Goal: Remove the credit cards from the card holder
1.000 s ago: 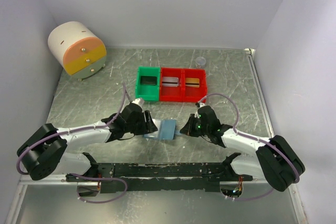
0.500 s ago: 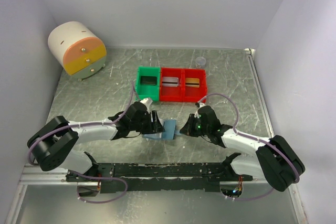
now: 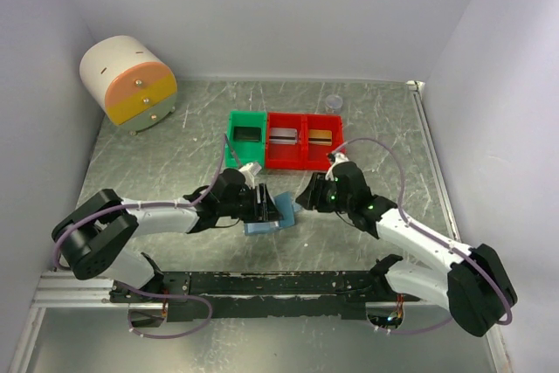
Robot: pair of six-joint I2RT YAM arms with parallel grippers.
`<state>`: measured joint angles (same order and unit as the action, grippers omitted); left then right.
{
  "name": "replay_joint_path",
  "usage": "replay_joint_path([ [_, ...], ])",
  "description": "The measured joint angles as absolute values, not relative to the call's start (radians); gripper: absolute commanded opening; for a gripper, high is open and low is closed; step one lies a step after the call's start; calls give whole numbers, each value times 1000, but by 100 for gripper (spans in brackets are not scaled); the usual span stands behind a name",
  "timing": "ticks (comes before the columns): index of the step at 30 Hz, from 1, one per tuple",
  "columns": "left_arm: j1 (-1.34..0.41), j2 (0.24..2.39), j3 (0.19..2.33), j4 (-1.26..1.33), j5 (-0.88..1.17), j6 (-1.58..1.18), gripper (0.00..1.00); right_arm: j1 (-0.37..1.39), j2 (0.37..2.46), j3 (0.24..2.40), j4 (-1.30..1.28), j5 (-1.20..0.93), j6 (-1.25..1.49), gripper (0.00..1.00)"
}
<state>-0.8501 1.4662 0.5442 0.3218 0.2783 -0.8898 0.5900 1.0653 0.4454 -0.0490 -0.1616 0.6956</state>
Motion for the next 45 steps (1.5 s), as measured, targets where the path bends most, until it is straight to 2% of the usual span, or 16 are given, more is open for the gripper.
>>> replay_joint_path([
  [4,-852,1468,532,332,279,-890,64,590,1037,533,-113,-114,672,45],
  [9,-853,1468,524,331,278,-889,64,588,1056,573,-95,-178,638,20],
  [13,-853,1464,524,327,278,-888,64,591,1176,581,-3,-313,641,15],
  [18,-853,1458,524,325,277,-886,63,626,1330,594,53,-377,635,14],
  [23,-854,1451,524,315,274,-886,67,639,1442,606,59,-344,624,13],
  [33,-855,1269,574,68,130,-805,74,637,1440,488,154,-300,654,17],
  [45,-855,1327,603,-57,58,-759,68,637,1433,451,224,-304,681,19],
])
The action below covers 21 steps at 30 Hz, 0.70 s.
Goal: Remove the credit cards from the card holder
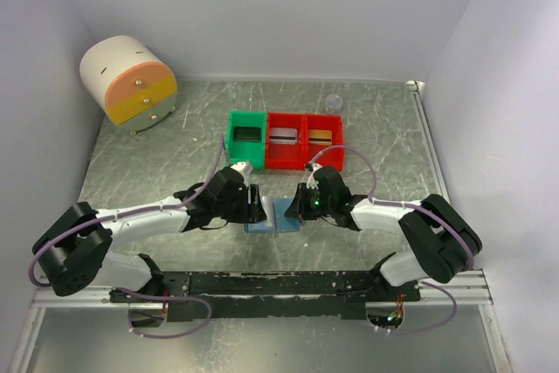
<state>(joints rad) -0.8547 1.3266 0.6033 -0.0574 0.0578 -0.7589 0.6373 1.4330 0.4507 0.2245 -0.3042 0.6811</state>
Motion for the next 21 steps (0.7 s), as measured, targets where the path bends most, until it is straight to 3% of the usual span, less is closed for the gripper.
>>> replay_joint_path([
  [8,-855,1335,603,-30,64,-768,58,637,1433,444,239,-308,691,19],
  [21,-860,1358,602,33,107,-789,53,637,1433,443,242,-310,693,20],
])
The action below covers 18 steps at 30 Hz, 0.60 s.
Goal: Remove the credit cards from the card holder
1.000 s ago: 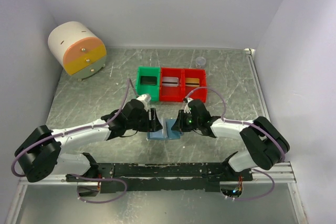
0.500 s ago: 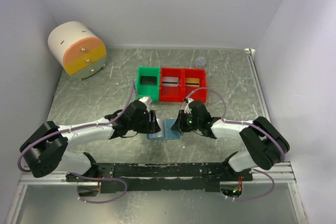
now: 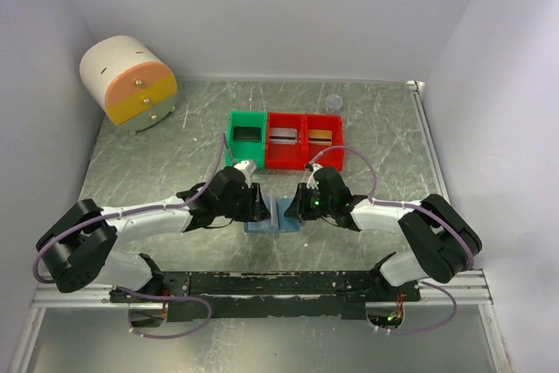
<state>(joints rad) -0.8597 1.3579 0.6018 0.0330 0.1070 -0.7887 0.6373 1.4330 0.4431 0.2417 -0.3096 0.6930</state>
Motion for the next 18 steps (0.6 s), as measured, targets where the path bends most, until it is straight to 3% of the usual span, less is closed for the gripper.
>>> replay_joint_path([
  [13,-873,1374,609,90,154,-805,34,638,1393,435,212,-305,696,24],
  [18,-873,1426,609,189,220,-830,34,638,1357,422,208,-300,707,24],
])
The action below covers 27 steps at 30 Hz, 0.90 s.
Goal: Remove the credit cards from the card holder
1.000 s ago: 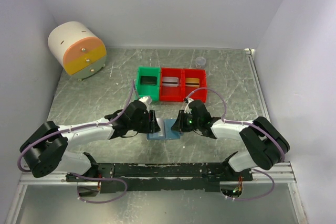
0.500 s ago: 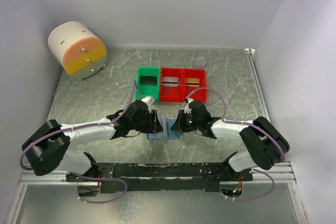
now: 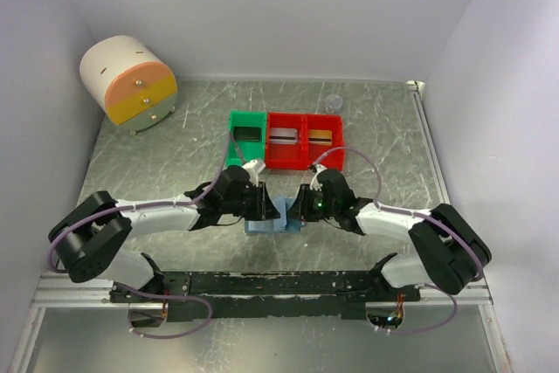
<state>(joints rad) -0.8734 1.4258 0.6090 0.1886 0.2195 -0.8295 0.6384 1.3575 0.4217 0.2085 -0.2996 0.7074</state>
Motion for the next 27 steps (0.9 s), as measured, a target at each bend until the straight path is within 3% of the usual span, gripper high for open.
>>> replay_joint_path([
  [15,-886,1538,609,242,259,-844,50,639,1089,451,14,-129,713,28],
  [23,-916,1570,624,264,308,-819,63,641,1171,499,78,-265,702,27],
  [27,-921,1571,625,325,354,-818,64,642,1242,511,75,-281,698,27],
])
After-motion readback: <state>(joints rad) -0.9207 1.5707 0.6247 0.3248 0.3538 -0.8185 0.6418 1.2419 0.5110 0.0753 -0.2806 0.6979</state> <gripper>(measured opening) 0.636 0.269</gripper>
